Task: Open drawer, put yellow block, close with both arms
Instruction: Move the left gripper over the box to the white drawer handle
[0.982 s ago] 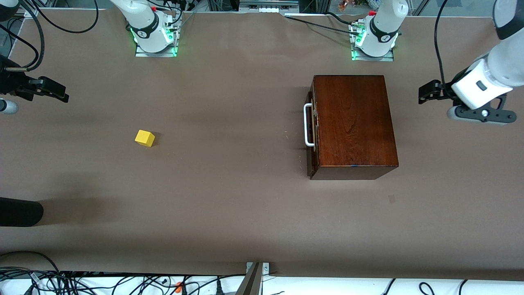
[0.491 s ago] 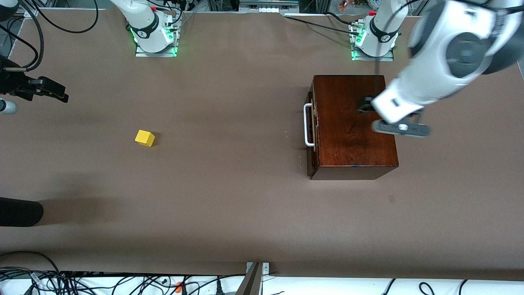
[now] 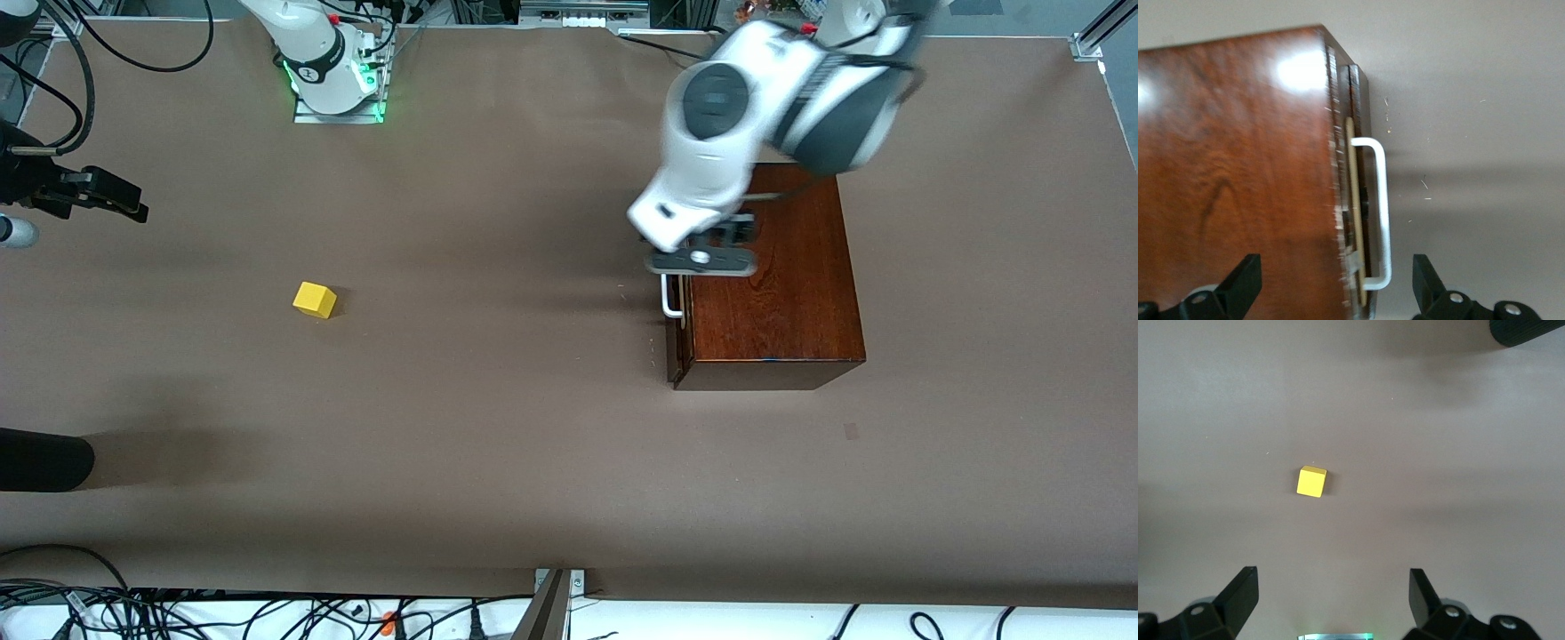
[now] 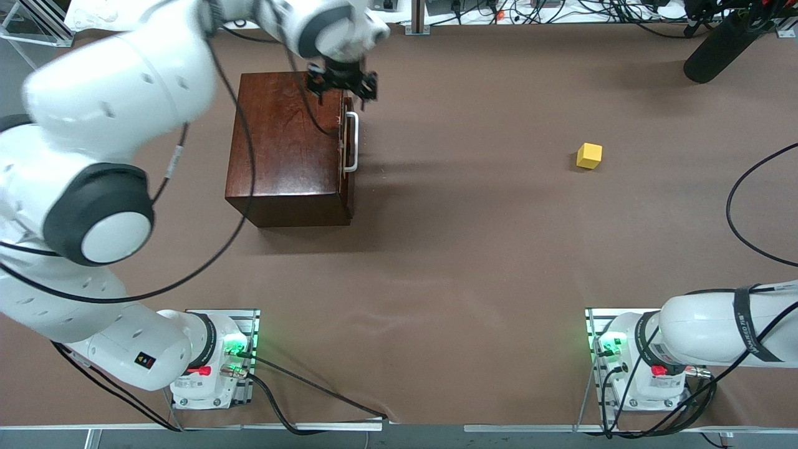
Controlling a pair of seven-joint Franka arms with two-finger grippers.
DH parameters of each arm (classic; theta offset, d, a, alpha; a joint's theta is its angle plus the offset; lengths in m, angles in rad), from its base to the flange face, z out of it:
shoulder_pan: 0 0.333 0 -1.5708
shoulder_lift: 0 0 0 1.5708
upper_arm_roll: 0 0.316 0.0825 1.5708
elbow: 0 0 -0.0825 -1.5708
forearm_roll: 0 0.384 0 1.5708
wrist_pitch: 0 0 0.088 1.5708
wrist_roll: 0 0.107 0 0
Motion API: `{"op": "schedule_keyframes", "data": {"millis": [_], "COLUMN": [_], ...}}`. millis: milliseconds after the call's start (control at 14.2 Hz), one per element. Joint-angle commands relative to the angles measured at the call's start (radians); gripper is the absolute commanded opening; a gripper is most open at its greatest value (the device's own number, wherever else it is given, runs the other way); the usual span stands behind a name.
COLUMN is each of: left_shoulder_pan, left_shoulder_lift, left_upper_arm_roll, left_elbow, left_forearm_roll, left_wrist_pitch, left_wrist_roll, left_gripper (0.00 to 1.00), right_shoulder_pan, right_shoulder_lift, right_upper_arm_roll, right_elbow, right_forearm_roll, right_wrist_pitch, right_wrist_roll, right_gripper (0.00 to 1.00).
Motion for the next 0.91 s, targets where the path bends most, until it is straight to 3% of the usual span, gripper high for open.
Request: {"op": "schedule_keyframes", "data": {"millis": [0,281,842], "left_shoulder_pan": [-0.058,-0.095,-0.098], "left_shoulder_lift": [0.066,0.127,0.158], "left_upper_arm_roll": [0.010,0.009,0.010], "left_elbow": [0.014,0.005,-0.058], "left_forearm_roll": [0.057,0.144,0.146], "left_wrist_pitch": [0.036,0.084,0.196], "left_wrist_roll": [-0.123,-0.206,-0.220], "left_gripper": [1.00,1.00,1.00], "right_shoulder_pan": [0.003,0.003,0.003], "right_shoulder_lift": [0.004,0.004,0.004], "right_upper_arm_roll": [-0.004,-0.010,-0.012], "right_elbow": [0.014,0.014,0.014], "right_forearm_roll": [0.007,0.007,0.007], "right_wrist_pitch": [-0.007,-0.007,-0.005], "right_wrist_roll": [0.007,0.010,0.007], "right_gripper": [1.00,1.00,1.00]}}
